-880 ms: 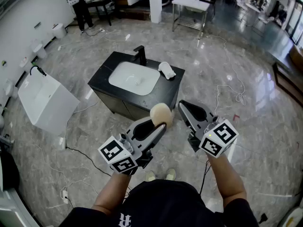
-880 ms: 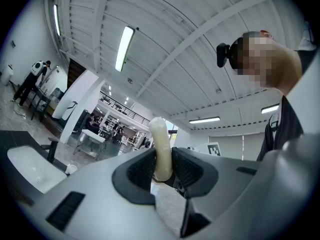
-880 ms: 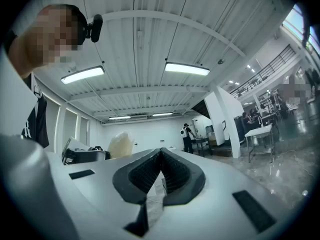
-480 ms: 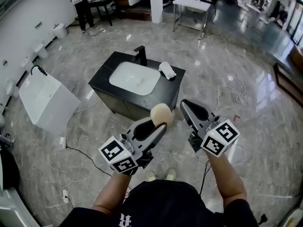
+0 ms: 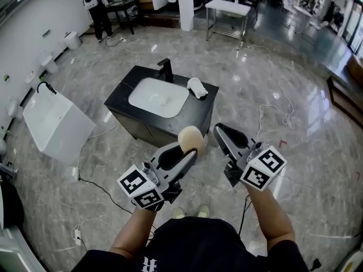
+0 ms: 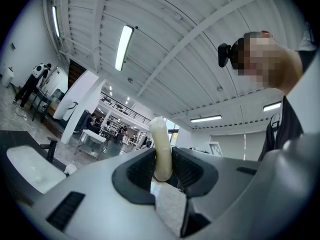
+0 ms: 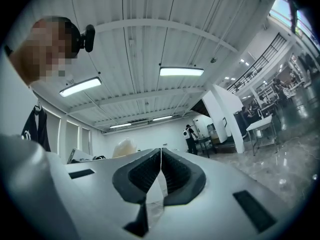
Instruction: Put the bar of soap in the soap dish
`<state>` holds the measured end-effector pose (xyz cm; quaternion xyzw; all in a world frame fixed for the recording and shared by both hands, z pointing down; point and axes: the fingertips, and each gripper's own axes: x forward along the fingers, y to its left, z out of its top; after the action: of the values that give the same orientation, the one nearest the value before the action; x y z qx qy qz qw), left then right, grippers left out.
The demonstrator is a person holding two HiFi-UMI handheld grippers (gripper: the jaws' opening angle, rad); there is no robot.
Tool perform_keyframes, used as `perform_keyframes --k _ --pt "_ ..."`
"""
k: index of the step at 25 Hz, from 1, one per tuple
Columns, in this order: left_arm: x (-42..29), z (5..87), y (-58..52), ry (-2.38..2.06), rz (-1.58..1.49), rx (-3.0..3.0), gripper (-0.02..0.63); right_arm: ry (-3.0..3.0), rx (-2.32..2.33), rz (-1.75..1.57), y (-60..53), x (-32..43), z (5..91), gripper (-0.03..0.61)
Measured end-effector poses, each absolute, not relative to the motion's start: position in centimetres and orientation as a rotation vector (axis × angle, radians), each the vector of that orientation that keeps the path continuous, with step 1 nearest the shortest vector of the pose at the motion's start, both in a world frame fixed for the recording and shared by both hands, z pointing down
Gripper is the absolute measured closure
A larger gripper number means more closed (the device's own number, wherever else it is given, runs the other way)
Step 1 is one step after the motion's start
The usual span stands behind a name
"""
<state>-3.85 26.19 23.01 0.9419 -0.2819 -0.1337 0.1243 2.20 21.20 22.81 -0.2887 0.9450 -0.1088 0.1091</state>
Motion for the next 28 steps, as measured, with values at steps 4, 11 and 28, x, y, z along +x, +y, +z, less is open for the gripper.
perform_keyframes --k 4,11,28 --pt "-0.8 22.8 25.2 -0.834 -0.386 2.741 0.507 2.782 -0.825 -0.320 20.2 5.1 22.4 0.569" --pt "-0.1 23.3 25.2 -0.868 -0.383 2.741 0.507 2.785 -0.777 -0.312 20.6 5.9 22.9 0.569" --pt "0.7 24.1 21.5 -0.906 -0.394 2.713 0.508 2.773 -0.773 -0.341 17.3 7.5 23.7 0.569"
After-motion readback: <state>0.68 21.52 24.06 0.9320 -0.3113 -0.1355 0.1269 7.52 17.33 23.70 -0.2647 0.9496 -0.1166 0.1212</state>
